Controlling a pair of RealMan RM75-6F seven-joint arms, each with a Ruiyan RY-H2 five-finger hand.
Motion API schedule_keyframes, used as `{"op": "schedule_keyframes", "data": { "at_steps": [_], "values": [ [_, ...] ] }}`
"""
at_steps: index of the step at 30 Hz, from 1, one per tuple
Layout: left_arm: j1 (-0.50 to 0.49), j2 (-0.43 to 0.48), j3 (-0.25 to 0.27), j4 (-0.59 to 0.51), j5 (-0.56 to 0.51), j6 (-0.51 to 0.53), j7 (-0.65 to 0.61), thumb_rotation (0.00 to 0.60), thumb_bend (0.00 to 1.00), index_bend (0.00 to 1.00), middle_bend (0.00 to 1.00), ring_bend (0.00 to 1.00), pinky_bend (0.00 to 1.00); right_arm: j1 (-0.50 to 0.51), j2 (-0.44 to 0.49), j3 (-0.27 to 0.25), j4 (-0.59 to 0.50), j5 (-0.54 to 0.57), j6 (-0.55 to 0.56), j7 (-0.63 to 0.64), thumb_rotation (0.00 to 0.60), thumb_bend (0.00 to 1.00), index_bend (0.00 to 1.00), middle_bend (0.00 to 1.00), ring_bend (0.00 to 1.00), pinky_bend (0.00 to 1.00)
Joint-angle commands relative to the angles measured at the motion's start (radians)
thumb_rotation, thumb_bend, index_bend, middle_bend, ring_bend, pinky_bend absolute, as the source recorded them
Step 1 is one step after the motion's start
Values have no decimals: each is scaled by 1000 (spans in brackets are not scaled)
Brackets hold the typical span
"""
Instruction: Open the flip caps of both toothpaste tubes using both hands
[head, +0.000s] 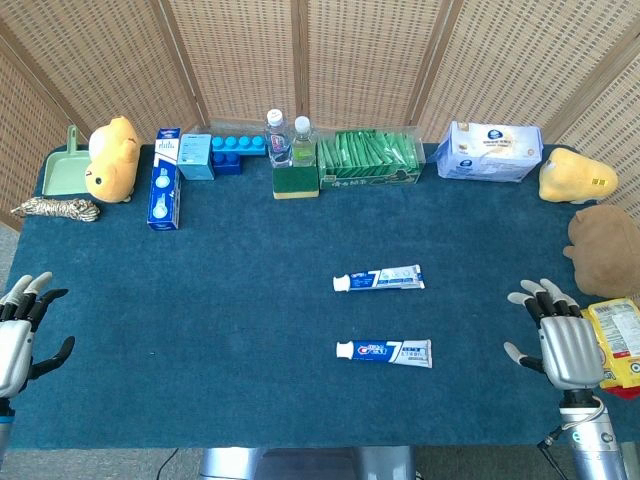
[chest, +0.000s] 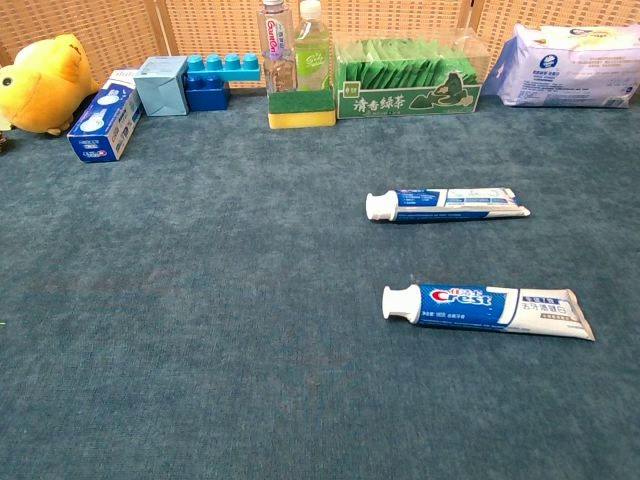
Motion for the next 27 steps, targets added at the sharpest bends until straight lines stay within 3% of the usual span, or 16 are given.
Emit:
{"op": "schedule_keyframes", "data": {
  "at_steps": [1, 18, 27],
  "values": [
    [0, 0, 1, -3, 1, -1, -1, 600, 296, 198, 109, 49, 114, 1, -1, 0, 2, -2, 0, 2, 600, 168, 301, 226, 134, 228],
    [18, 28, 5, -35, 40, 42, -10, 600, 295, 197, 108, 49, 115, -3, 25, -21, -3, -50, 2, 64, 600, 166, 293, 225, 134, 228],
    [3, 77, -7, -84, 59, 38, -17, 600, 296, 197, 102, 49, 114, 76, 8, -46, -70, -118, -118, 21, 600, 179, 273, 220, 134, 228]
  ]
}}
